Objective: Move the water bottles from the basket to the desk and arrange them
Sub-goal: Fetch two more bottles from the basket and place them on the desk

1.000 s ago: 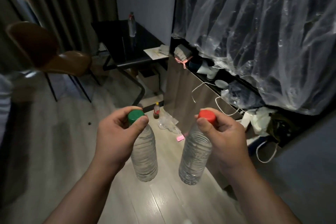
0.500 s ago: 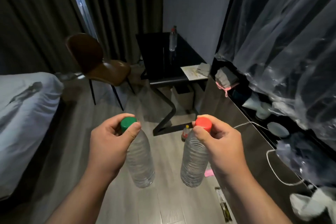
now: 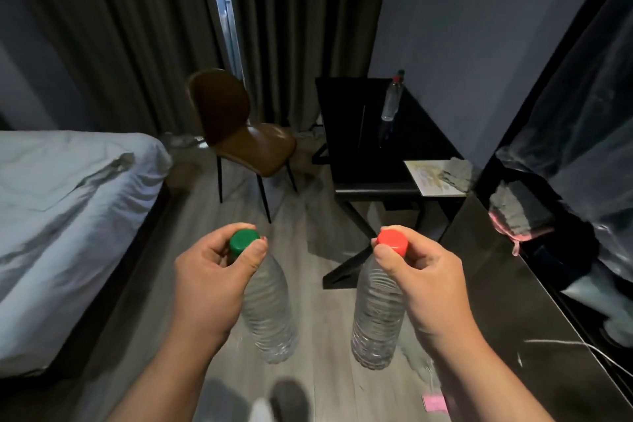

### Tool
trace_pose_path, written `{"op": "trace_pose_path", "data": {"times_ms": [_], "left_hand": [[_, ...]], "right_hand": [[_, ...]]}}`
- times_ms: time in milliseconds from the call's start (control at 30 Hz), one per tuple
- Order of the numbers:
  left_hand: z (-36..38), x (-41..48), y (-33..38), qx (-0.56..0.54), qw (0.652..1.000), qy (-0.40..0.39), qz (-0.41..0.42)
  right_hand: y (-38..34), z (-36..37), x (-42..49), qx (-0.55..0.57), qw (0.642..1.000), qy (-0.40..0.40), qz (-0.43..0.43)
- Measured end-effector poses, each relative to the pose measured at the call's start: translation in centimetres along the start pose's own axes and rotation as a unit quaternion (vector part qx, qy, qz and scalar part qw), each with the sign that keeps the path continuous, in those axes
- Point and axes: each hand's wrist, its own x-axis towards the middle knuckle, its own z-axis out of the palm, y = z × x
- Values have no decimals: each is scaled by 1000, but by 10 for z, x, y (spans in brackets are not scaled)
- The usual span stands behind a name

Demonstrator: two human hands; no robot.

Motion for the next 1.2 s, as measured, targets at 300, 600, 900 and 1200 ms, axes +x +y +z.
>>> {"op": "trace_pose_path", "data": {"times_ms": [300,600,900,1200], "left_hand": [[-16,158,-37,-24,998,-32,-43],[-8,278,-55,-38,997,-55,-35],[37,393,-83,6,998,-27,-53],[101,536,-103,46,997,-47,-32]], "right_hand": [[9,103,127,-30,1000,-9,1],[18,167,228,-27,1000,-4,-9],[68,198,356,6,1000,-4,-2],[104,218,509,16,1000,17,15]]}}
